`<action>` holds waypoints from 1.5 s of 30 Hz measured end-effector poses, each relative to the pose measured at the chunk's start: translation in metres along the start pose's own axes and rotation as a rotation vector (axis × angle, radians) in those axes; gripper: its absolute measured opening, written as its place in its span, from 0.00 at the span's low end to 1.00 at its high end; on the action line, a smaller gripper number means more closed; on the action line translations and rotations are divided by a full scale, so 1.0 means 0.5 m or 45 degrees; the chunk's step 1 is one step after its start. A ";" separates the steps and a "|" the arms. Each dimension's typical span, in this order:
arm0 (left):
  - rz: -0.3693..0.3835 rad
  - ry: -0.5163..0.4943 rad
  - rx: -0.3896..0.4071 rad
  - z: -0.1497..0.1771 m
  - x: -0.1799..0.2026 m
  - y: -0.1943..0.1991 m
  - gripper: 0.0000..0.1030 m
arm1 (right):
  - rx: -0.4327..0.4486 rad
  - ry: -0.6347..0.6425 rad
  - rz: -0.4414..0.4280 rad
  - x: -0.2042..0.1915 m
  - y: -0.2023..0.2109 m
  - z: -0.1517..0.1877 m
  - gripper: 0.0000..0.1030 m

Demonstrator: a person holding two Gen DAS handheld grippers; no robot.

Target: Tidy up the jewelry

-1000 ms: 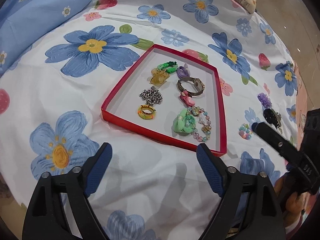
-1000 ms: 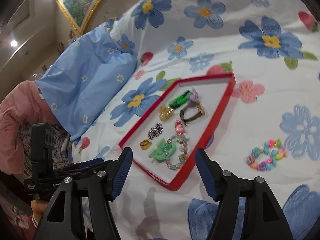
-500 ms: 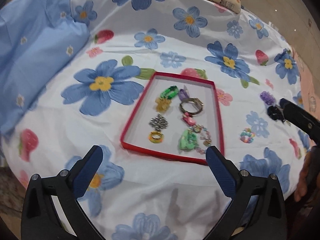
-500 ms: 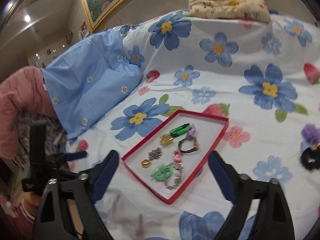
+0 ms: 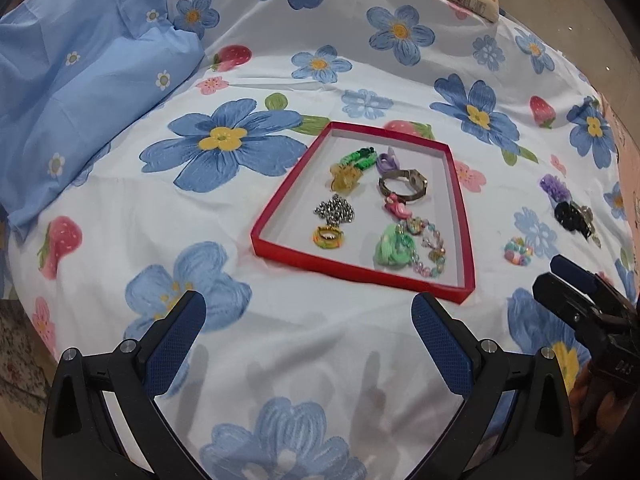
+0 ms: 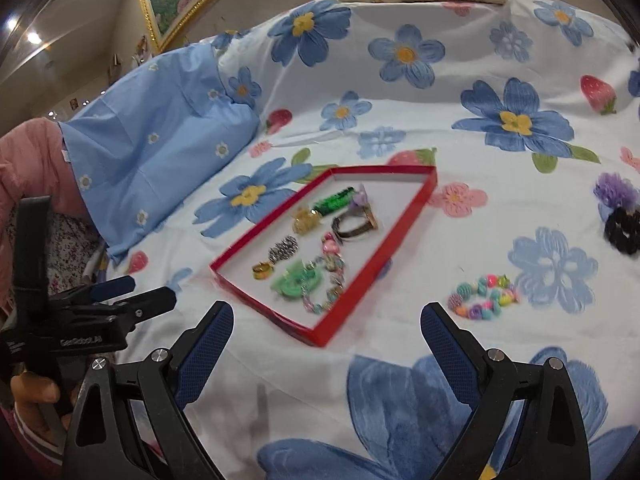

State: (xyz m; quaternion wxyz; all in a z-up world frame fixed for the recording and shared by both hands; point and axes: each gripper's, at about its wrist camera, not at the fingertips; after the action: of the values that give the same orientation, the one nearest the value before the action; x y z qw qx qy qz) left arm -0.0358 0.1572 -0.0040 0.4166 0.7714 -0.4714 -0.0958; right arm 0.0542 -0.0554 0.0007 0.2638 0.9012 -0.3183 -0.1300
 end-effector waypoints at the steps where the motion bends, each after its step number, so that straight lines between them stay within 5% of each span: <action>1: -0.004 0.002 0.014 0.006 0.000 0.002 1.00 | 0.006 0.002 0.012 -0.001 0.002 0.004 0.93; 11: -0.027 -0.024 0.111 0.028 0.008 0.021 1.00 | 0.112 0.092 0.108 -0.022 0.032 0.008 0.93; 45: -0.065 -0.046 0.159 0.031 0.015 0.032 1.00 | 0.079 0.116 0.082 -0.043 0.004 0.009 0.93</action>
State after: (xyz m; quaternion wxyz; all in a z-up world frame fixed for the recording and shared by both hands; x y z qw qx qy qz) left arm -0.0505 0.1392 -0.0004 0.3563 0.8059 -0.4641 -0.0907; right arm 0.0348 -0.0447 -0.0003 0.2539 0.9032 -0.3389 -0.0703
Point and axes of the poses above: each gripper's, at about its wrist camera, not at the fingertips, and y roughly against the way its jaws point, x to its right, z to its underside, and after that the axes turned 15 degrees about y, right-handed
